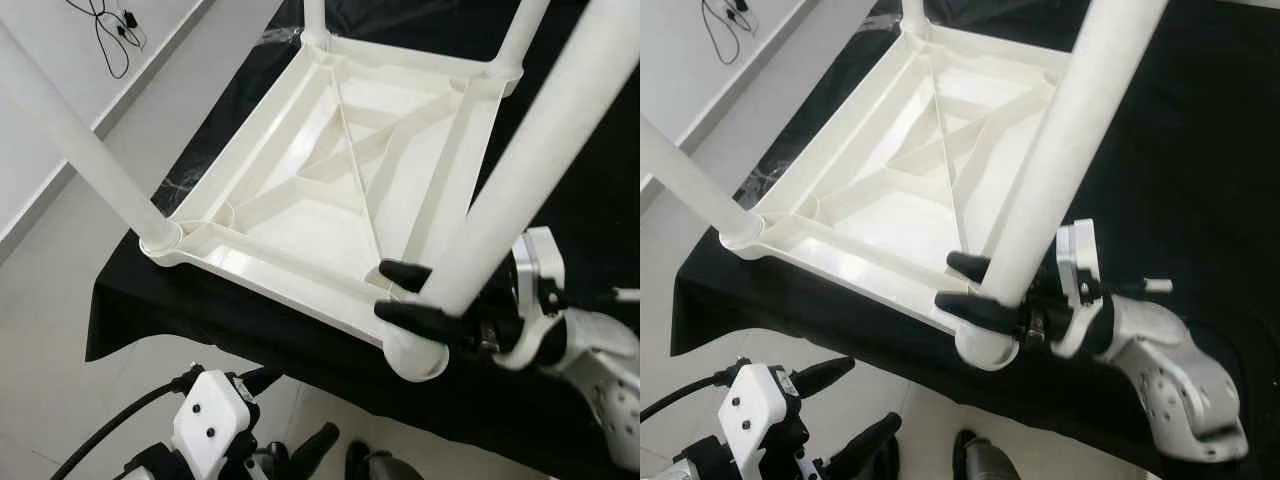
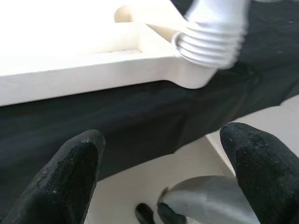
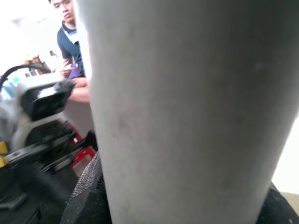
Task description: Building children table
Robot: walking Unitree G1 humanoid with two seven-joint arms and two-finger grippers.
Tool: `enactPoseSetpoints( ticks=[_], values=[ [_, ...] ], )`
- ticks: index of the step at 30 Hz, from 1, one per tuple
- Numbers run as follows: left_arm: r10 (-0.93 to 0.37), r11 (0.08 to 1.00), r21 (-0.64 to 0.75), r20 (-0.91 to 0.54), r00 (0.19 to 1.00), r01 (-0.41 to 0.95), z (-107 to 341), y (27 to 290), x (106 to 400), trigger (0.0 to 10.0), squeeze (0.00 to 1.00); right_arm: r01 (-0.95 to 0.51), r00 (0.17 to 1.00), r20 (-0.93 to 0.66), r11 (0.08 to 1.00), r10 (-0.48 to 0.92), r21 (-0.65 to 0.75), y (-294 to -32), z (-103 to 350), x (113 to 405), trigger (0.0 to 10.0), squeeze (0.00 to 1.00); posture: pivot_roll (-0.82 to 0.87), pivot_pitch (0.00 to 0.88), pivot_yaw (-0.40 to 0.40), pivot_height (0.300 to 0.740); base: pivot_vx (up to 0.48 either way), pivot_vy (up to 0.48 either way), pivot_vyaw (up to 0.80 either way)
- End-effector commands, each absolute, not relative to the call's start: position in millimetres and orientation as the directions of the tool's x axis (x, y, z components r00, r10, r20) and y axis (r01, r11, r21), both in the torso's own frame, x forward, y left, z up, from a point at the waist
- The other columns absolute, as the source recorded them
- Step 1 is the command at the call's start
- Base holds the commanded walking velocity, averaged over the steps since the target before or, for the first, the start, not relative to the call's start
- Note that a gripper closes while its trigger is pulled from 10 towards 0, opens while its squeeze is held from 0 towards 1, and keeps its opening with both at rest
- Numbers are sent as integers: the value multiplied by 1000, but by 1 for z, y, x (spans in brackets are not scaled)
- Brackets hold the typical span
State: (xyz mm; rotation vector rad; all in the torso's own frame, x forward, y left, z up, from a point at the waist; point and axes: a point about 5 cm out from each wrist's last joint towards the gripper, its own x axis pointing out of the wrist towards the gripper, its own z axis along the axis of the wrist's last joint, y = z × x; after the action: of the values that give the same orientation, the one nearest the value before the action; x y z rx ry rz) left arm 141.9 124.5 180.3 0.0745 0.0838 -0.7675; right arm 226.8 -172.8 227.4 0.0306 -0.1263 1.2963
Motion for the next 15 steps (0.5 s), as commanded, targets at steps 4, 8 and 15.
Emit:
enactPoseSetpoints(
  ticks=[4,8,15],
  values=[
    [-609,778,82,-146,779,623,165,142,159,10000,0,-940,328,42,331,944,-83,-168,213,228,10000,0,5,284,56,740,0,0,0],
    [-599,783,91,-157,785,616,162,145,162,10000,0,-928,358,40,360,933,-96,-167,211,230,10000,0,-1,280,56,740,0,0,0],
    [-617,767,76,-182,766,637,164,151,169,10000,0,-901,419,82,425,904,-84,-167,213,224,10000,0,-14,312,109,740,0,0,0]
  ],
)
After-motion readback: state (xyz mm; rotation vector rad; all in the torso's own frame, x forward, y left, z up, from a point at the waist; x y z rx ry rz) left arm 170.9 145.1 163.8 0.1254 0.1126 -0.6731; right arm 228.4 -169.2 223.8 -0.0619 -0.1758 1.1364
